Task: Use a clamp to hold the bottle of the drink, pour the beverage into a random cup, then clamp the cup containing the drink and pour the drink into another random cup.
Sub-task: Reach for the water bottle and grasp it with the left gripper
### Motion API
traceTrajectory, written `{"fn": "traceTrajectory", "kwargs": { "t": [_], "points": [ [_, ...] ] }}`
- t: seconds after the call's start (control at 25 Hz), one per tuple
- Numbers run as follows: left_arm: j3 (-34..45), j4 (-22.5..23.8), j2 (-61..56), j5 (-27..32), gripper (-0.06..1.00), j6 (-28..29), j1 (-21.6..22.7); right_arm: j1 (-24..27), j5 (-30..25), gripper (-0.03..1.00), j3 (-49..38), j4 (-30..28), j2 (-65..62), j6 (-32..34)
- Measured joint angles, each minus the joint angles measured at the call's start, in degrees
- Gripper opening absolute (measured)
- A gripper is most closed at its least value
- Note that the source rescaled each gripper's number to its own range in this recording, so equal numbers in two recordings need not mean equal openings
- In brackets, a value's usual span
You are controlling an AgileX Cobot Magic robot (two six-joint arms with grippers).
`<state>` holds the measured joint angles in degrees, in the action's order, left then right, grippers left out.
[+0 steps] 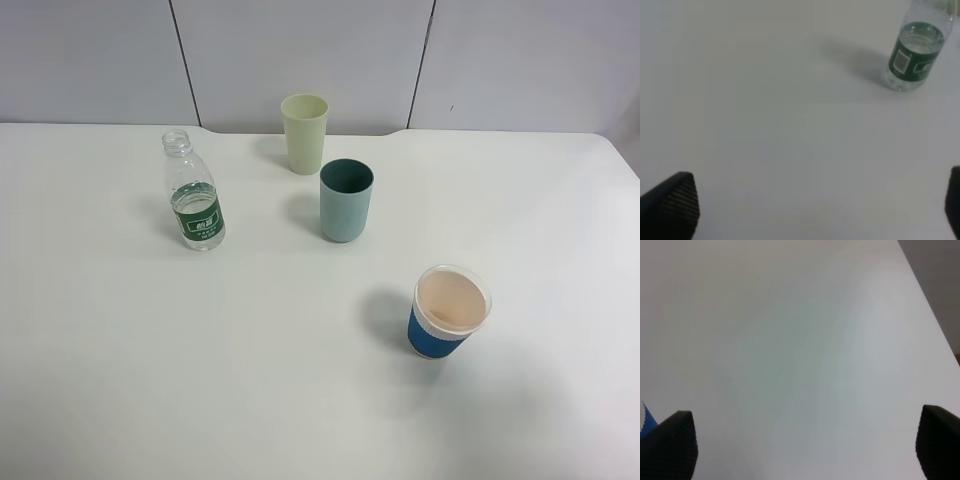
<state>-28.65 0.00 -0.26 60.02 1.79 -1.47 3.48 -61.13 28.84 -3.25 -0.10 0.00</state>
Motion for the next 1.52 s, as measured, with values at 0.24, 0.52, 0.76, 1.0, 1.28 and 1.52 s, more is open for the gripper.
{"fn": "traceTrajectory", "kwargs": {
  "t": [0.24,0.52,0.76,1.0,1.28,1.52],
  "points": [
    [-2.25,-1.04,0.67,-10.31,1.0,2.29,0.0,0.0,0.0,0.79,0.0,0.0,0.0,0.0],
    [-2.46,-4.63,9.1,-19.85,1.0,-0.07,0.0,0.0,0.0,0.79,0.0,0.0,0.0,0.0],
    [-2.46,-5.34,20.62,-20.21,1.0,-6.61,0.0,0.0,0.0,0.79,0.0,0.0,0.0,0.0],
    [-2.46,-6.17,32.08,-20.11,1.0,-11.07,0.0,0.0,0.0,0.79,0.0,0.0,0.0,0.0],
    [-2.25,-6.07,43.0,-20.59,1.0,-11.47,0.0,0.0,0.0,0.79,0.0,0.0,0.0,0.0],
    [0.76,-6.07,49.01,-25.03,1.0,-11.47,0.0,0.0,0.0,0.79,0.0,0.0,0.0,0.0]
  ]
}}
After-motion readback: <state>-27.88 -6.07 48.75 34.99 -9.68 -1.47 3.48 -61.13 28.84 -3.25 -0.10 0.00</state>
